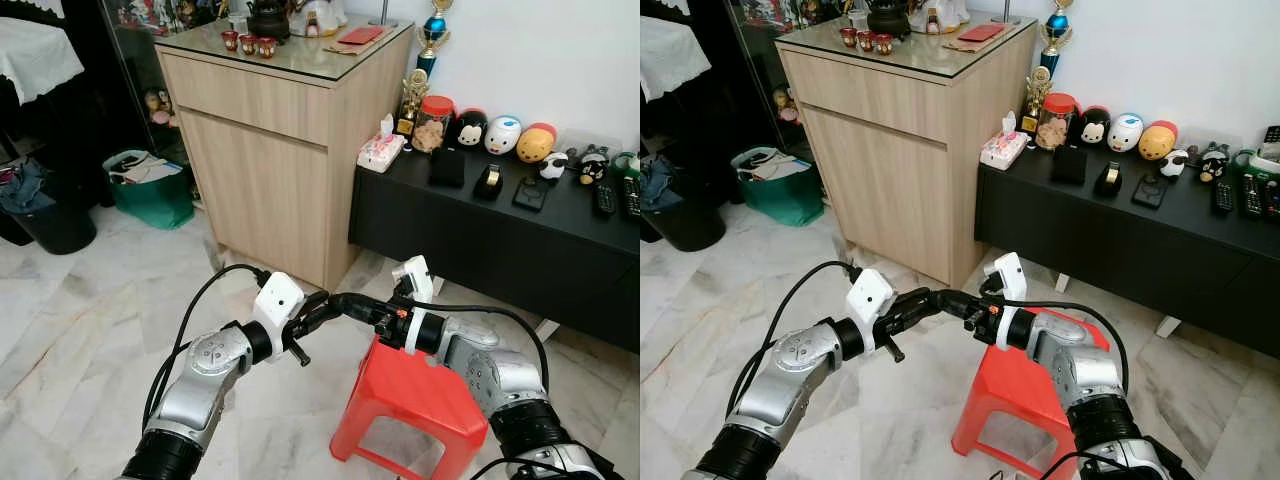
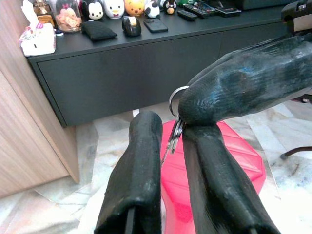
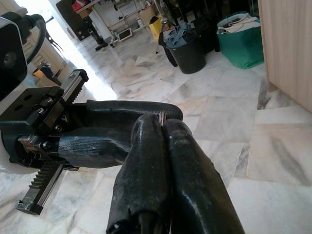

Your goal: Hang keys on a hook

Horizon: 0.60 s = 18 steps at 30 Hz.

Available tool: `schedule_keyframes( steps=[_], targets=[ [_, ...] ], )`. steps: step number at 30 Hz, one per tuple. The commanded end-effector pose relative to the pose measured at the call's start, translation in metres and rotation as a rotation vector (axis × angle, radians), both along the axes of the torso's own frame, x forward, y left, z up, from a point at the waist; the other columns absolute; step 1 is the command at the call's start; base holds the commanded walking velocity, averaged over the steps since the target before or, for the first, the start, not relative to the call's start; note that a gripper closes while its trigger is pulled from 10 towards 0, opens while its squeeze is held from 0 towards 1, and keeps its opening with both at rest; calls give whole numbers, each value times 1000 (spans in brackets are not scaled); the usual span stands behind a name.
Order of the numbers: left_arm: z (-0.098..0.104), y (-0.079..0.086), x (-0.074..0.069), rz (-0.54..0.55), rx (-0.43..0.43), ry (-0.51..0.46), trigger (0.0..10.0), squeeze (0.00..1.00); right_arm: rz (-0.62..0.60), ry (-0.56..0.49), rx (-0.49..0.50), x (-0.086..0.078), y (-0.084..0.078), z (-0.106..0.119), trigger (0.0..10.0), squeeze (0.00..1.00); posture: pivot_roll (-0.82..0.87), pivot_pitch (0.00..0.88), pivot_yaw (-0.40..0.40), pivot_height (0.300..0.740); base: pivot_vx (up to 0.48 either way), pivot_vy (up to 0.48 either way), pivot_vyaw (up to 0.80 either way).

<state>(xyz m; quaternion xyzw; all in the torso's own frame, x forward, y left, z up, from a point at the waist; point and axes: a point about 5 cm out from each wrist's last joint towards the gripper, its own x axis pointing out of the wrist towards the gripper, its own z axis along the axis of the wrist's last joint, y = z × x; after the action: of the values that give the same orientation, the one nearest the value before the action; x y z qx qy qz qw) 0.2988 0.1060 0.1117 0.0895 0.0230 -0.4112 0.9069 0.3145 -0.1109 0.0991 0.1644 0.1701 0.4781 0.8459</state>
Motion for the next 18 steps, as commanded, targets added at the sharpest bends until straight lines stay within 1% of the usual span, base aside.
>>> schedule_keyframes(
  steps=[1, 2, 18],
  targets=[
    [5, -3, 3, -18, -4, -23, 588, 0, 18, -30, 16, 1, 4, 8, 10000, 0, -22, 0, -24, 740, 0, 0, 0],
    [5, -3, 3, -17, -5, -23, 0, 0, 18, -30, 16, 1, 4, 8, 10000, 0, -22, 0, -24, 740, 0, 0, 0],
    [4, -4, 2, -32, -1, -20, 0, 0, 13, -20, 11, -1, 3, 4, 10000, 0, -21, 0, -24, 740, 0, 0, 0]
  ],
)
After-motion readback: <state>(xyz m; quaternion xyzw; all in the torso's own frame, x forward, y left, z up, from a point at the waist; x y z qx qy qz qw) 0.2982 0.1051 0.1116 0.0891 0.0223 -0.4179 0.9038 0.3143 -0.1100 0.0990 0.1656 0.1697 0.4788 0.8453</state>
